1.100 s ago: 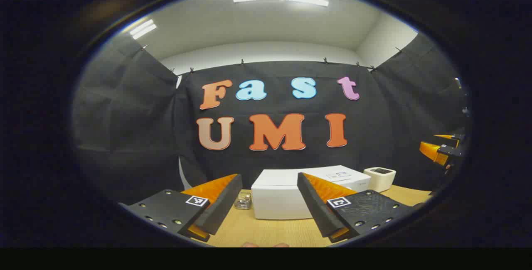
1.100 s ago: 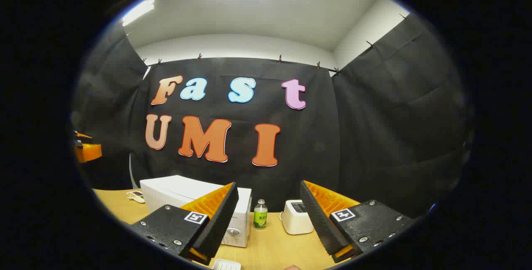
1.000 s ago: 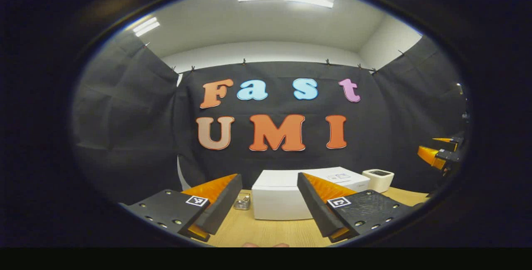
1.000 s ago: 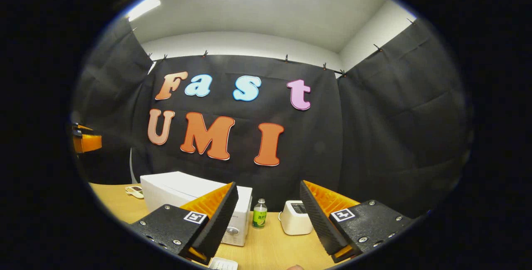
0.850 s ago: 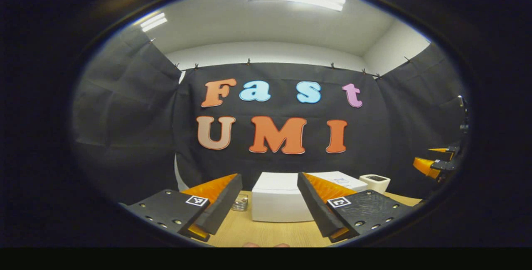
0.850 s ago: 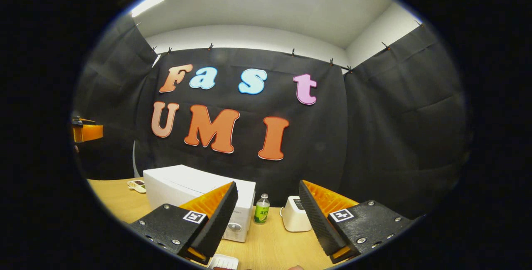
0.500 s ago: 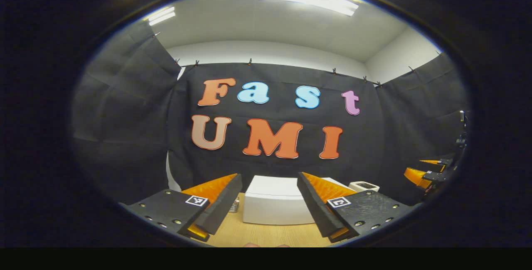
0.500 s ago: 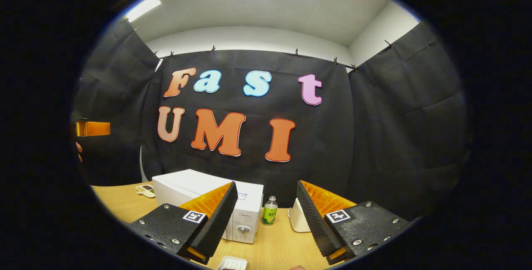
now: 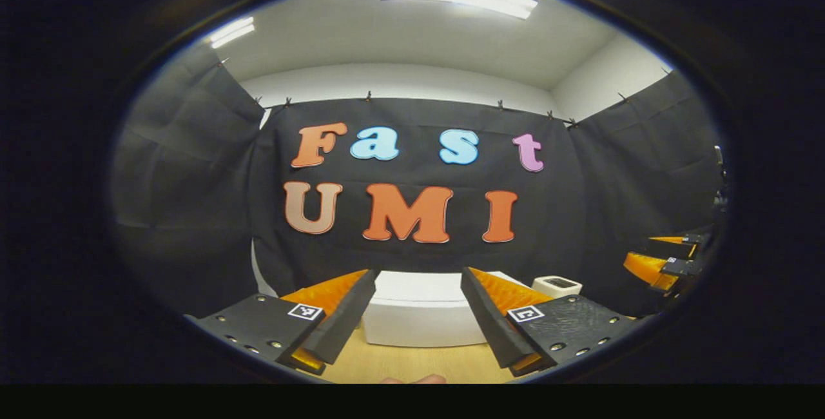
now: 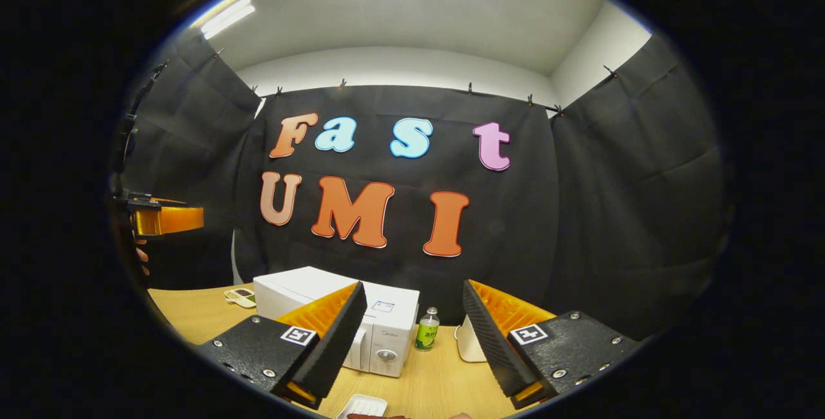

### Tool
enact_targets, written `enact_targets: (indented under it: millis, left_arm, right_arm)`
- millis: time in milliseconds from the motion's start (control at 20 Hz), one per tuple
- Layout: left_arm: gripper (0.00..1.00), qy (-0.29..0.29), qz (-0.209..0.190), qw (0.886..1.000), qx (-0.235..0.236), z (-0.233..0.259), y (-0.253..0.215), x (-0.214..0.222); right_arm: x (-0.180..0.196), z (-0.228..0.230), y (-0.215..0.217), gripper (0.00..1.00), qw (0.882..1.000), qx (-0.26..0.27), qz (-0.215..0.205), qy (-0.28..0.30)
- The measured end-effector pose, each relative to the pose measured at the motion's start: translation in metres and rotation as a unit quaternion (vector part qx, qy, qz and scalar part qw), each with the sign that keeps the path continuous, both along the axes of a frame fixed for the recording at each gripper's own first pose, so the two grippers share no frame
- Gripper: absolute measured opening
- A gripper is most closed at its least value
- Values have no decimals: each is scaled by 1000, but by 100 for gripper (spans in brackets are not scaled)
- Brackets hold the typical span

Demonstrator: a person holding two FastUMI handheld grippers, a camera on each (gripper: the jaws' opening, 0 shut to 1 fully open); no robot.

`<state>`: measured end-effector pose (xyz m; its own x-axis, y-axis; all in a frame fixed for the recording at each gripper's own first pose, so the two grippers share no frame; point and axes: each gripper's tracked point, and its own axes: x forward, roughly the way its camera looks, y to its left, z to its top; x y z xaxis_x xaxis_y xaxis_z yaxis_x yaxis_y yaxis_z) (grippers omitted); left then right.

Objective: Open the microwave oven with the left hand, put the food in, and close the microwave oven.

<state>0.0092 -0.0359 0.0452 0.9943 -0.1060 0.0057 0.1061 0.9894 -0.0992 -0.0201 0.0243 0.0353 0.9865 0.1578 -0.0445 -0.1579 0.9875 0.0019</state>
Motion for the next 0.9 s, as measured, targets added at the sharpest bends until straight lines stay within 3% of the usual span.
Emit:
enact_targets:
  millis: [250, 500, 900]
  left_arm:
    - [90, -4, -15, 1000, 11, -6, -25, 0]
    - [88, -5, -39, 999, 9, -23, -59, 6]
    - [88, 15, -61, 998, -4, -69, -102, 27]
  right_arm:
    - [5, 0, -21, 95, 999, 21, -19, -14]
    - [-1, -10, -42, 95, 999, 7, -32, -32]
    - [-6, -49, -64, 95, 999, 16, -42, -11]
